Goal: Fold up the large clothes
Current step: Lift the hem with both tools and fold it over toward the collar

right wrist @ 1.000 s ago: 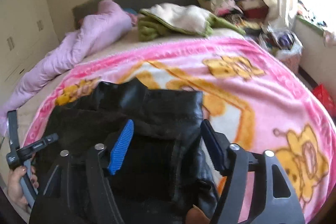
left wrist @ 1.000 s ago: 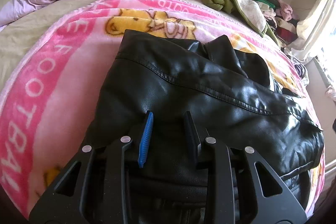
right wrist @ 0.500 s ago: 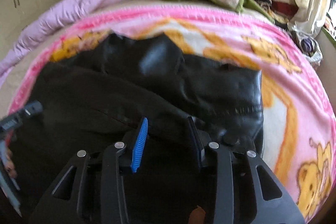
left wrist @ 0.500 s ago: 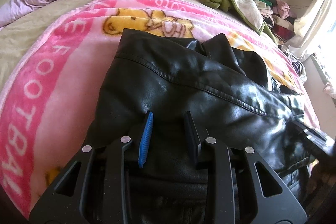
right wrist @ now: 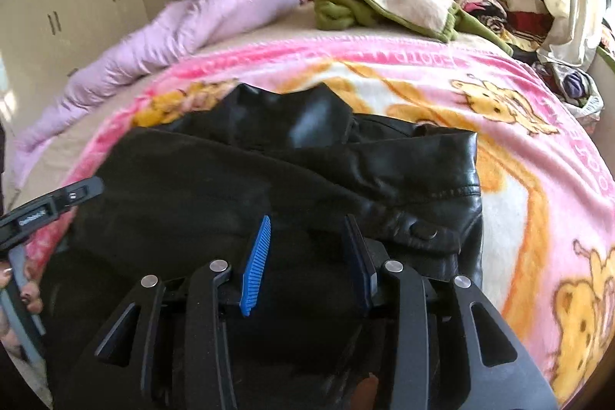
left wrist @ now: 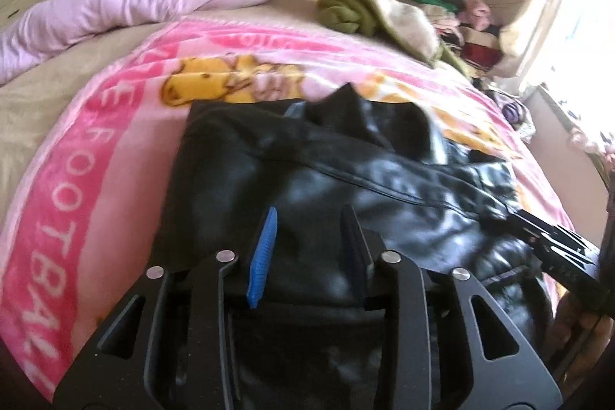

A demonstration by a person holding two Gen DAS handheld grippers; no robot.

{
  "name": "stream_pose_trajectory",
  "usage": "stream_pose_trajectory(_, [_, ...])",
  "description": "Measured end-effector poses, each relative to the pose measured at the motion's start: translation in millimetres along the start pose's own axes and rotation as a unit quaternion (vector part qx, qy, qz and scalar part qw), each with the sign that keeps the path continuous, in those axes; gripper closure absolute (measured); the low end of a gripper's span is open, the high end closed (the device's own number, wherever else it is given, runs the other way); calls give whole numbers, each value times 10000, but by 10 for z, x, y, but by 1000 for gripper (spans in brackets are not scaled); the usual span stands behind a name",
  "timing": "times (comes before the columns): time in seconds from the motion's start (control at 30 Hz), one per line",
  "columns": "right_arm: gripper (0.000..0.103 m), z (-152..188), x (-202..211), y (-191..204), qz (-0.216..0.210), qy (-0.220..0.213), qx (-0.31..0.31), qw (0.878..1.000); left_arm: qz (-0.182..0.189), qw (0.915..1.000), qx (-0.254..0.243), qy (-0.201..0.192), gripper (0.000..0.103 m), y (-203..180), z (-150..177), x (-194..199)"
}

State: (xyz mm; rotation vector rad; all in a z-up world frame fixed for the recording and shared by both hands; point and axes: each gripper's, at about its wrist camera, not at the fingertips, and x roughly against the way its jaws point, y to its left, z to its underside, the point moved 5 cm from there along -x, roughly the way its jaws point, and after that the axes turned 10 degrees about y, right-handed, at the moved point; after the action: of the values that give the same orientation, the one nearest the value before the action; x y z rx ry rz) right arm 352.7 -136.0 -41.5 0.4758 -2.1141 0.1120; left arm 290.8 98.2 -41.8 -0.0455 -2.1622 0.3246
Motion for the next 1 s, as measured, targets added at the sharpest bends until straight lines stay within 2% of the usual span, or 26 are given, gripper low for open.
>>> stream_pose_trajectory(0.17, [63,151,101,106,-170,73,52,9998,127,9988,-240,400,75,-197,161,-124])
stream_pose_trajectory(0.33, [61,272,55,117,-233,240,8,9994,-120,9956,-390,841,70,-249,297,-366])
stream_pose_trajectory(0.4, [61,321,13,106,-214,323,-14,9992,-18,9957,-329,867,65,-237,319,-381])
stream_pose_trajectory(0.7, [61,485,-266,-1,-178,673,-206,9974,76,9954,-259,923,65,-220,364,-441])
stream_pose_trajectory(0.87, [61,472,-165,10,-213,494,-299,9981,119,9960,-281,839,65,-222,349,-373])
stream_pose_trajectory(1.0, [54,495,35,46,-242,195,-315,9990,271,9961,-307,782,56,-272,351,-275])
